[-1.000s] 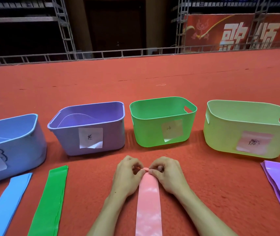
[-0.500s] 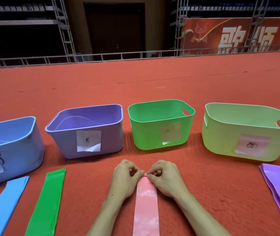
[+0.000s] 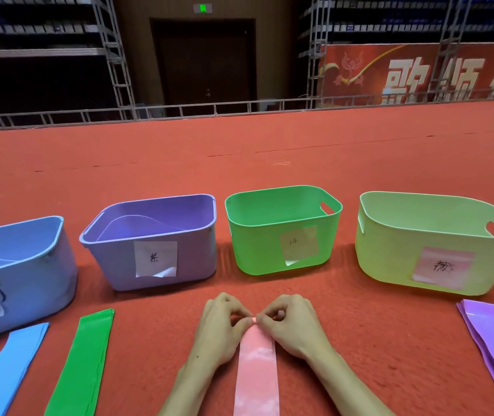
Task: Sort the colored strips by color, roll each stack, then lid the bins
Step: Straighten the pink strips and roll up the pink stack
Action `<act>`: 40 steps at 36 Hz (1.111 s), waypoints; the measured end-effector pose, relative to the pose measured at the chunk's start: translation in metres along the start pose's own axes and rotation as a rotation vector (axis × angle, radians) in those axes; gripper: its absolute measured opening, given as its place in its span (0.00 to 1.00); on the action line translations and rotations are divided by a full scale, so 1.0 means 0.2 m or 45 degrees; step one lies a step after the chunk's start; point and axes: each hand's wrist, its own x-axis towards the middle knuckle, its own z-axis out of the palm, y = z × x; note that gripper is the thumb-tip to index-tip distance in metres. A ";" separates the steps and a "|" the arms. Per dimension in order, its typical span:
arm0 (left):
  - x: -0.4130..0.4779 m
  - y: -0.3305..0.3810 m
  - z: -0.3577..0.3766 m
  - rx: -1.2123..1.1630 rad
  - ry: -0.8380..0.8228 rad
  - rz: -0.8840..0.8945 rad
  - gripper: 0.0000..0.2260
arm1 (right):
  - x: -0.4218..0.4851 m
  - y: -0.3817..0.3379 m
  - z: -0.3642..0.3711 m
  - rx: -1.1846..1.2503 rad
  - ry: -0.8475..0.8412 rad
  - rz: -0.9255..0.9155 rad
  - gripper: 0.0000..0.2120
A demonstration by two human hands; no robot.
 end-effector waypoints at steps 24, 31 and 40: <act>0.01 -0.02 0.01 -0.121 0.038 0.006 0.04 | 0.01 0.01 0.02 -0.051 0.005 -0.043 0.03; 0.02 -0.03 0.01 -0.175 0.015 -0.027 0.07 | 0.01 0.01 0.01 -0.032 -0.016 -0.056 0.03; 0.02 0.01 -0.03 -0.187 -0.034 0.019 0.13 | 0.01 -0.01 -0.02 0.030 -0.050 -0.106 0.03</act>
